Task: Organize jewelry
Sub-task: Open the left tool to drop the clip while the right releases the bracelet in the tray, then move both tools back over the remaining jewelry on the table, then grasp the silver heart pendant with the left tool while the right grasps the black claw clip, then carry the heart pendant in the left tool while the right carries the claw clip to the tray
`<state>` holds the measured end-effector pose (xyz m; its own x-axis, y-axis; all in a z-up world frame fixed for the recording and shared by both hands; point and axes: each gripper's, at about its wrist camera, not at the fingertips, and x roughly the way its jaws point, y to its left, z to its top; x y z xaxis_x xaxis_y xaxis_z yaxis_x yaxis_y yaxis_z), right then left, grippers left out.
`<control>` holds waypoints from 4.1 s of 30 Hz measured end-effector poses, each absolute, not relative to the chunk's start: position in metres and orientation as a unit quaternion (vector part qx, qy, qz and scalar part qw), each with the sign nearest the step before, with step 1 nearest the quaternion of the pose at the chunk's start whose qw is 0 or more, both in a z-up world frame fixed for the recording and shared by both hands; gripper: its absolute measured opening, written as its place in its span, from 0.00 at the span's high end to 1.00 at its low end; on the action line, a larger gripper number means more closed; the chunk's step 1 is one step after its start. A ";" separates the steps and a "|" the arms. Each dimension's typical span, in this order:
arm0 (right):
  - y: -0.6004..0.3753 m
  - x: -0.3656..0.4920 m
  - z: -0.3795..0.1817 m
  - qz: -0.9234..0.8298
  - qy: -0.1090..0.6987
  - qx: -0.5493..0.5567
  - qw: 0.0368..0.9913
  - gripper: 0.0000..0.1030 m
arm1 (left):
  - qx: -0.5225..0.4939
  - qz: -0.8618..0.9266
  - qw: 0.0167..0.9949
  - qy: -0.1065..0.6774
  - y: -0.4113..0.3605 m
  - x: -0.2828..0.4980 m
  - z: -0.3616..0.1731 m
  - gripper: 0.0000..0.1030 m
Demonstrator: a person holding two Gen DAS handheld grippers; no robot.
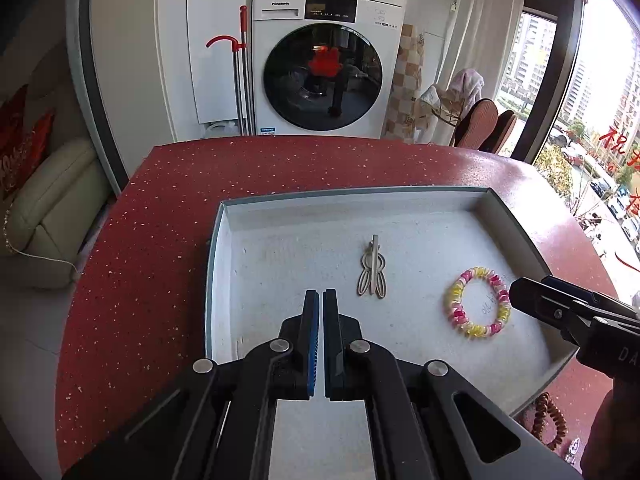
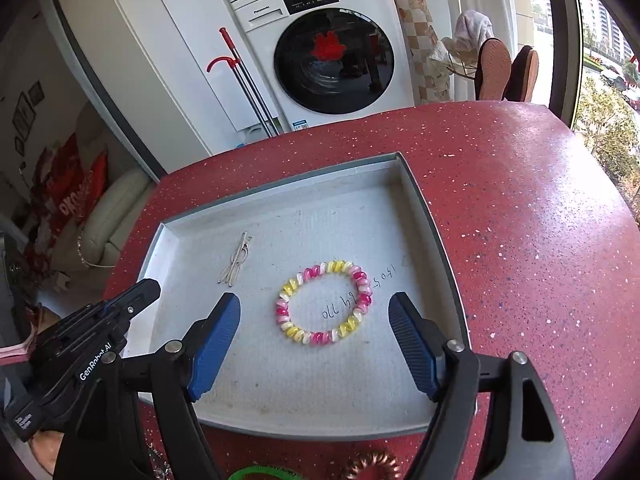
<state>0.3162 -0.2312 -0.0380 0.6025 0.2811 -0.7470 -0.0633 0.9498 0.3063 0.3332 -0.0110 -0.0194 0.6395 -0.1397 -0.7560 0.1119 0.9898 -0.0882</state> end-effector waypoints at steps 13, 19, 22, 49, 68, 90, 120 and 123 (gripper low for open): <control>-0.242 0.260 -0.014 0.104 0.413 0.153 0.892 0.17 | -0.029 -0.064 0.913 0.403 0.006 0.283 0.002 0.00; -0.241 0.226 -0.008 0.112 0.393 0.167 0.897 0.00 | -0.024 -0.066 0.918 0.390 0.012 0.259 0.000 0.00; -0.239 0.210 -0.007 0.122 0.395 0.178 0.893 0.00 | -0.018 -0.058 0.919 0.390 0.015 0.241 -0.003 0.00; -0.215 0.064 -0.069 0.093 0.480 0.093 0.867 0.00 | -0.017 -0.034 0.884 0.465 0.000 0.150 -0.080 0.00; -0.182 0.070 -0.080 0.068 0.485 0.044 0.871 0.45 | 0.007 -0.020 0.886 0.463 -0.012 0.165 -0.081 0.19; -0.193 0.070 -0.066 0.103 0.458 0.070 0.880 0.82 | -0.026 -0.078 0.892 0.444 0.010 0.151 -0.063 0.66; -0.239 0.187 -0.007 0.111 0.431 0.113 0.888 0.82 | -0.035 -0.121 0.904 0.408 0.004 0.210 0.004 0.66; -0.238 0.212 -0.003 0.113 0.433 0.104 0.888 0.81 | -0.039 -0.124 0.901 0.414 0.002 0.231 0.006 0.66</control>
